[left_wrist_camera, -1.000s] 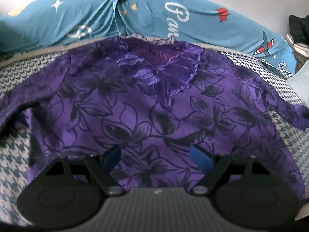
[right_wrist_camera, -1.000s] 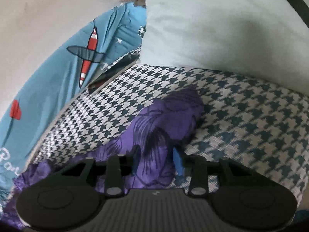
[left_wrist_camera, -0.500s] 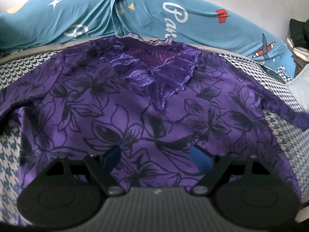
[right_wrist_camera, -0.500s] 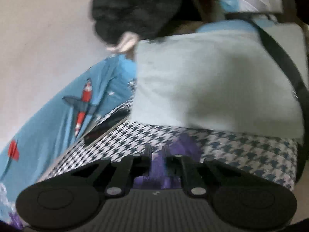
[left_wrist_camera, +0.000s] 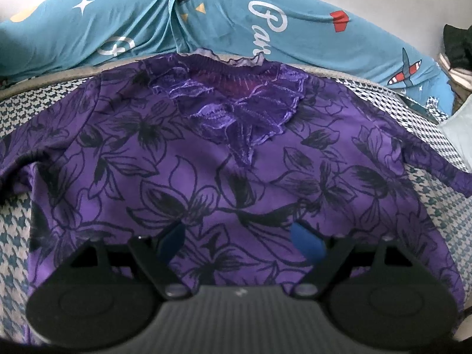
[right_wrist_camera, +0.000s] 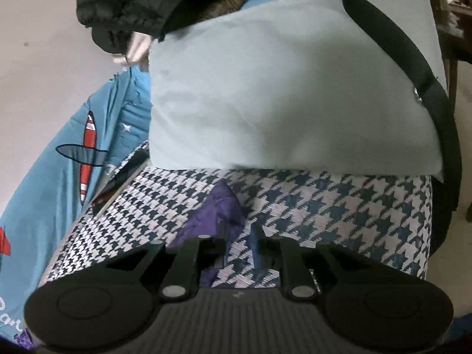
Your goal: Fold clothes
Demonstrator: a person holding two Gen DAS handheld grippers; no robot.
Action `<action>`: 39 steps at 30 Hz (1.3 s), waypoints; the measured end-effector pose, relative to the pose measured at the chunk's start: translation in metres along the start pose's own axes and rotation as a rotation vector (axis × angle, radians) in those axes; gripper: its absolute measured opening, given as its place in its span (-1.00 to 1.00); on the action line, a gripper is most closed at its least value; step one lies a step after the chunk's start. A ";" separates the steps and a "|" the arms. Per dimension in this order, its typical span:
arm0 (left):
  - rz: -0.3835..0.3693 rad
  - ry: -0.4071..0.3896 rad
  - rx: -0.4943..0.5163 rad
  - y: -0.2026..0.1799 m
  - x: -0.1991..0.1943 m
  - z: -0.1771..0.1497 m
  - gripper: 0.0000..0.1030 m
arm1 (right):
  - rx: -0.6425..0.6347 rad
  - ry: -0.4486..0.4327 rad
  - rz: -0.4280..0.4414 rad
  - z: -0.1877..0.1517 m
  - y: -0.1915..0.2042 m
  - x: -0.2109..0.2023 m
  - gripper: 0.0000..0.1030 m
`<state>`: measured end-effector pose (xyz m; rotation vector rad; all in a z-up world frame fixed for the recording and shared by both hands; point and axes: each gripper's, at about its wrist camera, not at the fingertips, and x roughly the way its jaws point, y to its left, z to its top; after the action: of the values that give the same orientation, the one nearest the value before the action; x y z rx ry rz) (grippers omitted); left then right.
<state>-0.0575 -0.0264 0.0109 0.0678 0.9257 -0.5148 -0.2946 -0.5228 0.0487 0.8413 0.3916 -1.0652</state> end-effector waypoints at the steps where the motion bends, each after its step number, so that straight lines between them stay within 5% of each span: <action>1: 0.001 0.000 0.002 0.000 0.000 0.000 0.59 | 0.005 0.008 0.007 -0.001 -0.001 0.001 -0.68; 12: 0.002 0.007 -0.008 -0.001 0.005 0.001 0.59 | -0.176 -0.010 0.189 -0.016 0.054 -0.010 -0.68; 25: -0.015 0.020 -0.015 -0.001 0.010 0.004 0.61 | -0.382 0.137 0.389 -0.067 0.140 0.023 -0.55; 30: -0.023 0.023 -0.020 0.000 0.010 0.005 0.61 | -0.455 0.182 0.397 -0.089 0.168 0.037 -0.38; 39: -0.037 0.033 -0.038 0.003 0.011 0.006 0.61 | -0.672 0.144 0.277 -0.116 0.194 0.054 -0.10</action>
<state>-0.0460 -0.0303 0.0055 0.0254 0.9702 -0.5317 -0.0858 -0.4238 0.0192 0.3511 0.6847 -0.5544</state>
